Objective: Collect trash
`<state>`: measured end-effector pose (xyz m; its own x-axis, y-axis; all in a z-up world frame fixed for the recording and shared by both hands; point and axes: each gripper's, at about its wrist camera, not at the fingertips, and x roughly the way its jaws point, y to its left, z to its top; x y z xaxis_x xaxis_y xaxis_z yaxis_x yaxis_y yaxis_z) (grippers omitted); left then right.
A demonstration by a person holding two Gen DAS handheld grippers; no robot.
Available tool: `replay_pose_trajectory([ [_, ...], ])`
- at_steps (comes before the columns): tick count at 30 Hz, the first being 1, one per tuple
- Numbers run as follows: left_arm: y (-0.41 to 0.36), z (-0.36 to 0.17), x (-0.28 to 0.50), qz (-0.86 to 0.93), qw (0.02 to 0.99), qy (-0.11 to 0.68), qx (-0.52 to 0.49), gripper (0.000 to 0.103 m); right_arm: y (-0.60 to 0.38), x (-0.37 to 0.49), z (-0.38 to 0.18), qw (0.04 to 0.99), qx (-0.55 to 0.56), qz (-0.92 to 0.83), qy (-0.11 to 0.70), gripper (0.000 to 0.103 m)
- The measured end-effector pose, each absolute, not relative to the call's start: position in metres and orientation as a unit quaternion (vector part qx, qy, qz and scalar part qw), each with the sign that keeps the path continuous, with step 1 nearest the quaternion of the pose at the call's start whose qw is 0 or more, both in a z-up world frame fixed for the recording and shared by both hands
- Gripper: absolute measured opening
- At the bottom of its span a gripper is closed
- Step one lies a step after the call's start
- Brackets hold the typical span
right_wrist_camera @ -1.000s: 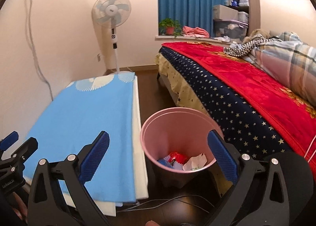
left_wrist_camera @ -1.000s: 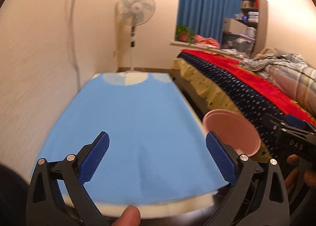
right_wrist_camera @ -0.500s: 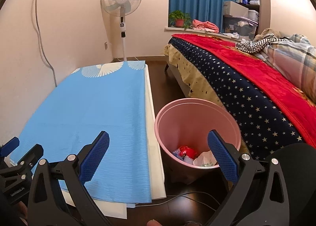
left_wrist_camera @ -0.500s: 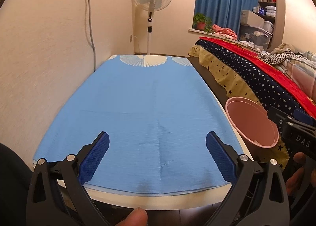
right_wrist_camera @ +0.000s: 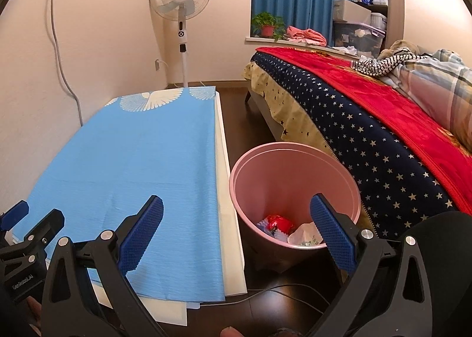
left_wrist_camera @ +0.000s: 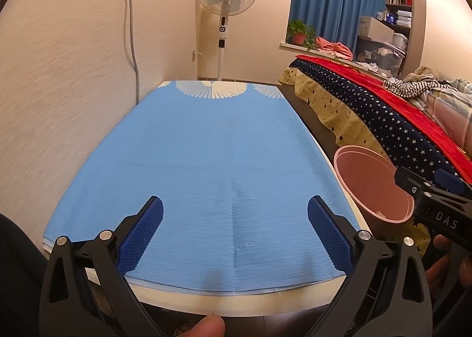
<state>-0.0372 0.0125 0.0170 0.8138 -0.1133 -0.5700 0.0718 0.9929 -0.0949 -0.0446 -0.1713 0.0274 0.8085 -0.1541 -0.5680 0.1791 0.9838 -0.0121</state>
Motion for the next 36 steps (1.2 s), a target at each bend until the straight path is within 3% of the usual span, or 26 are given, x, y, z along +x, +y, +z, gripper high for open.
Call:
replay_pose_trajectory([
  [36,0.0100,0.0198,-0.0397,-0.056,0.953,0.297,-0.036,0.095,-0.1706,-0.0495,0.0291,0.952,0.017,-0.086,0.294,0.098],
])
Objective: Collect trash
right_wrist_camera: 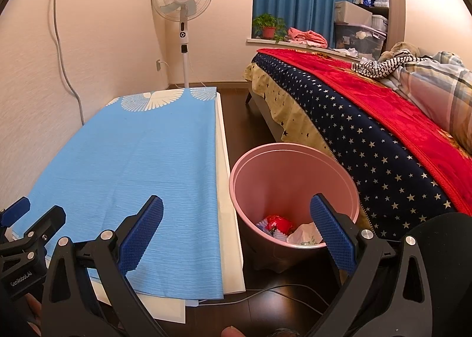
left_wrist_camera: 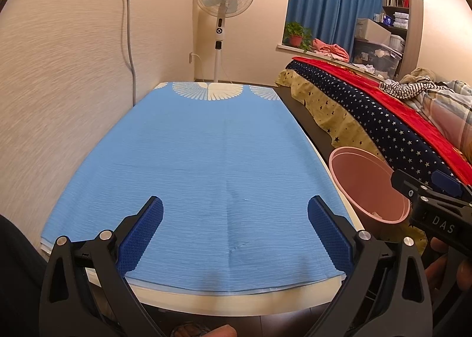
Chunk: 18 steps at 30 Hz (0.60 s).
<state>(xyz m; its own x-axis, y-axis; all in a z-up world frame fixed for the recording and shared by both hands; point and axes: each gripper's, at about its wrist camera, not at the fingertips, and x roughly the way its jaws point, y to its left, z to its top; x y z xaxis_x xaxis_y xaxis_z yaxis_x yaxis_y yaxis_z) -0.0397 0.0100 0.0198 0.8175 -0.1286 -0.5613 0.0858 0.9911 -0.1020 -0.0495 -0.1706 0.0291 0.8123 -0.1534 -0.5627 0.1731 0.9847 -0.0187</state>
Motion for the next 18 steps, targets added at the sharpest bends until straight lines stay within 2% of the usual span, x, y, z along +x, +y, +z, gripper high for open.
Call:
replay_pose_trajectory([
  [18,0.0096,0.0184,-0.0414,-0.060,0.953,0.296,-0.036,0.095,-0.1708,-0.0495,0.0292,0.952,0.017,-0.086,0.295,0.098],
])
